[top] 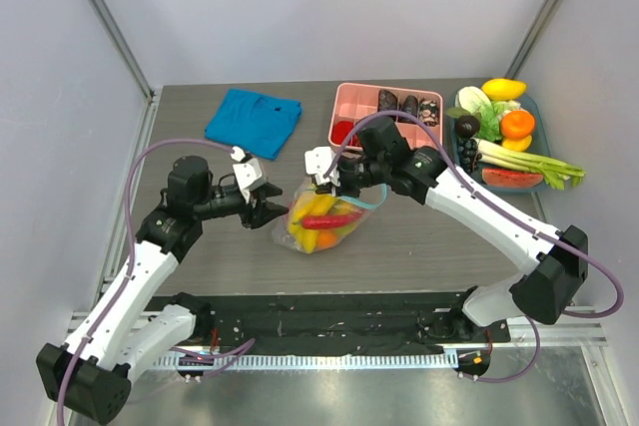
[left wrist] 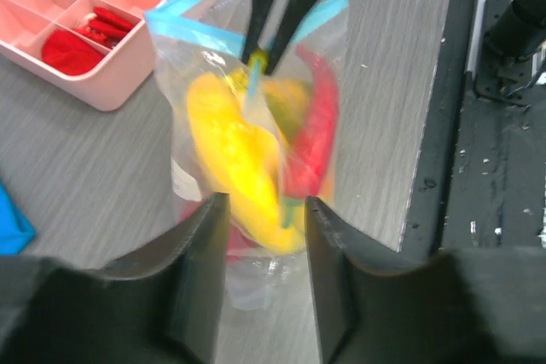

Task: Place the food in the zip-top bag and seal the zipper
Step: Zip the zipper food storage bag at the center of the board.

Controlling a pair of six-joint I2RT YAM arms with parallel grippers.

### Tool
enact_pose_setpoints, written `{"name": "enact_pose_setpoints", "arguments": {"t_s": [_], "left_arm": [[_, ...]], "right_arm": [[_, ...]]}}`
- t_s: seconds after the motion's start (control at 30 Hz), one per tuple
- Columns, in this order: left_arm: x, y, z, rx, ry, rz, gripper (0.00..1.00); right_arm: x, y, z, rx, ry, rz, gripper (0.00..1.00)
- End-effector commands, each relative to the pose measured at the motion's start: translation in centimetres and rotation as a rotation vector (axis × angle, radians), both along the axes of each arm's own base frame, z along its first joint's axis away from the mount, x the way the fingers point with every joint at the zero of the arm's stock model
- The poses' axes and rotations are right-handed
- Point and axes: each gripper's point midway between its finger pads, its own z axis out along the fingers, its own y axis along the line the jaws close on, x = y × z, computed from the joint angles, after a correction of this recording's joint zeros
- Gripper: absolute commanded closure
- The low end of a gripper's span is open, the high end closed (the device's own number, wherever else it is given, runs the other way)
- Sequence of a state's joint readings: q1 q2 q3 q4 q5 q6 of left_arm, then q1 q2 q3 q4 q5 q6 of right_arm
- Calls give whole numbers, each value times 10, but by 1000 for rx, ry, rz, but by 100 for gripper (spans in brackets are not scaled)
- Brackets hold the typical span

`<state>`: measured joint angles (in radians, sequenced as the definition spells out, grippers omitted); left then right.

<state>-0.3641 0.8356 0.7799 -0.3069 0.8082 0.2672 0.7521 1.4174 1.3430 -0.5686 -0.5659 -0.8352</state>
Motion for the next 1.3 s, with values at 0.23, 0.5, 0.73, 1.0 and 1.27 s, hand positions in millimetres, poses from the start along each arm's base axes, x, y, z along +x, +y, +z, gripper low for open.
{"name": "enact_pose_setpoints", "arguments": {"t_s": [0.23, 0.5, 0.73, 1.0, 1.27], "left_arm": [[3, -22, 27, -21, -91, -75, 39], [6, -30, 26, -1, -100, -75, 98], [11, -18, 30, -14, -114, 17, 100], [15, -3, 42, -54, -115, 87, 100], [25, 13, 40, -52, -119, 192, 100]], "right_arm": [[-21, 45, 48, 163, -32, 85, 99], [-24, 51, 46, 153, -32, 101, 99], [-17, 31, 19, 49, -51, 60, 99], [-1, -6, 0, -19, -26, -30, 99], [7, -46, -21, -104, 16, -93, 99]]}}
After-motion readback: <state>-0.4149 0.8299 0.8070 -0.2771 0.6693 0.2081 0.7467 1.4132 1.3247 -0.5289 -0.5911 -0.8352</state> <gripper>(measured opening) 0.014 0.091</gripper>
